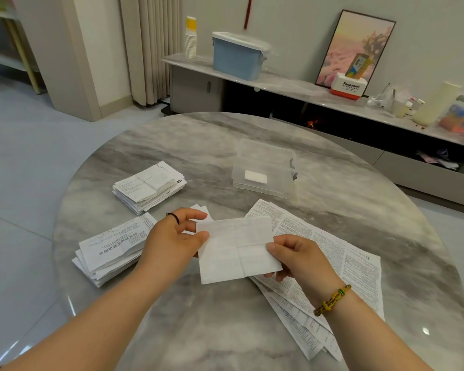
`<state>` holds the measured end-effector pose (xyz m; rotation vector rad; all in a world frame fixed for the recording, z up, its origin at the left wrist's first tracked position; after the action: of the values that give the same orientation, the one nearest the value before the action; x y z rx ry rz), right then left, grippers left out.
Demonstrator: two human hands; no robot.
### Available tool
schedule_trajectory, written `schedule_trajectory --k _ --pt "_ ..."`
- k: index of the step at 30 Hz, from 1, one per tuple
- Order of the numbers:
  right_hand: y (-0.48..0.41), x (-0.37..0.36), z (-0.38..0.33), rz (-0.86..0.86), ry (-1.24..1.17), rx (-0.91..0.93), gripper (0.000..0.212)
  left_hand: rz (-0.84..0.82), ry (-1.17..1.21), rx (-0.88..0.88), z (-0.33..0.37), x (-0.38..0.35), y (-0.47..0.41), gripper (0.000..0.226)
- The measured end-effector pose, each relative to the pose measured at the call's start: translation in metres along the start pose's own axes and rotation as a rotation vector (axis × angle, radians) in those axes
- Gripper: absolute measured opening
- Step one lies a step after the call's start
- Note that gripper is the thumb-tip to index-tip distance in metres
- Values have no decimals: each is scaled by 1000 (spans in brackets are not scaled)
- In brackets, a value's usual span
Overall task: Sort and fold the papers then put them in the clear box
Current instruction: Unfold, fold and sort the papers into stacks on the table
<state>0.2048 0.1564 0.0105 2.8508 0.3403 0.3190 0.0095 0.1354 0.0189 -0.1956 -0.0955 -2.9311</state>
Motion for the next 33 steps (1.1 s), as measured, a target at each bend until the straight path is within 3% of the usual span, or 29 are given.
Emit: schedule_trajectory --k 8,13,16,21,25,33 --pt "-1 -4 -2 60 15 17 22 -50 -16 -20 -1 8 2 19" --pt "-14 -12 -9 110 20 13 27 94 -350 -64 -4 36 -8 17" --pt "-31 -20 -20 124 17 26 29 137 -608 -38 -8 55 -15 26" --pt "-74 -47 -44 76 78 38 26 -4 -904 52 -23 76 -19 44" --pt "-110 -80 -70 4 127 94 16 -84 -969 85 -28 95 -18 60" --pt "-167 -136 -90 -66 275 165 26 -184 -976 163 -38 127 -17 83"
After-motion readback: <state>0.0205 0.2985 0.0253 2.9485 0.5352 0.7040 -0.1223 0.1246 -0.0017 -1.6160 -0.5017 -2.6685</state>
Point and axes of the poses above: each hand's wrist, its own y-axis away from the middle knuckle, its own x-axis out of the back of the hand, z = x × y, the point moved 5 cm from there along -y, towards the middle knuckle, and after that the axes turned 3 degrees about -z, right-handed, at the moved point
